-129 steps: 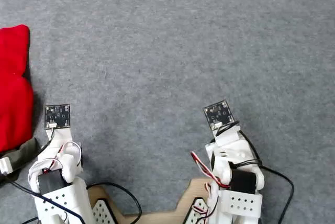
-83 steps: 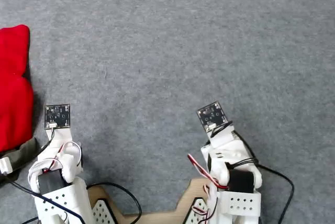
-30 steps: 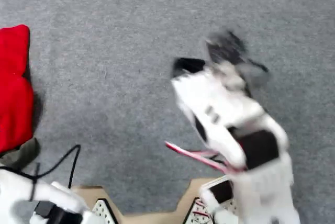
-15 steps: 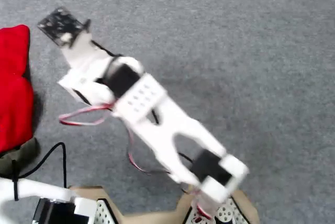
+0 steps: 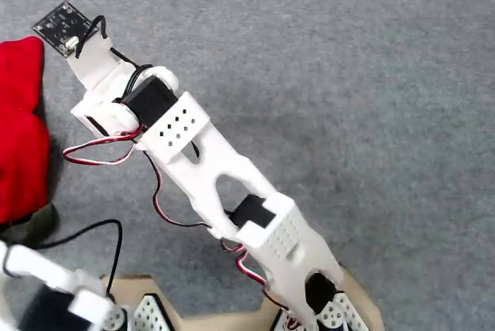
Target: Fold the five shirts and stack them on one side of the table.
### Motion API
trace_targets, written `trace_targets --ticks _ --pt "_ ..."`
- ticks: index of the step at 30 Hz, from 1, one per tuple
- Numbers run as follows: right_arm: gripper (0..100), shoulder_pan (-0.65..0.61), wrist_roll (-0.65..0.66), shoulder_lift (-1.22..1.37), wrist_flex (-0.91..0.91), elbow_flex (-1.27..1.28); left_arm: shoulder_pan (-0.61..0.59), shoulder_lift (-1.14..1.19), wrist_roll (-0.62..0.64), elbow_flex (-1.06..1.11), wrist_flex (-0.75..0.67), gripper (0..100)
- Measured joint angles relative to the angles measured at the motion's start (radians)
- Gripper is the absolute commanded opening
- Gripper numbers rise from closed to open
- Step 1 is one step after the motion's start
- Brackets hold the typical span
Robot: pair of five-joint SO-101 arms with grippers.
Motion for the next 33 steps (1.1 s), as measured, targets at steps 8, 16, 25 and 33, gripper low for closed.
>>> trace_targets --ticks 8,16,25,33 --pt "29.2 0.0 0.0 0.048 0.034 -0.071 0.006 0.305 0.0 -0.259 0.144 26" --pt "29.2 0.002 0.0 0.048 0.034 -0.071 0.025 0.476 -0.002 -0.479 0.387 23" --pt "29.2 0.002 0.0 0.048 0.035 -0.071 0.064 0.509 0.0 -0.5 0.422 2" --pt "29.2 0.126 0.0 0.048 0.035 -0.184 0.166 0.442 0.002 -0.637 0.624 2"
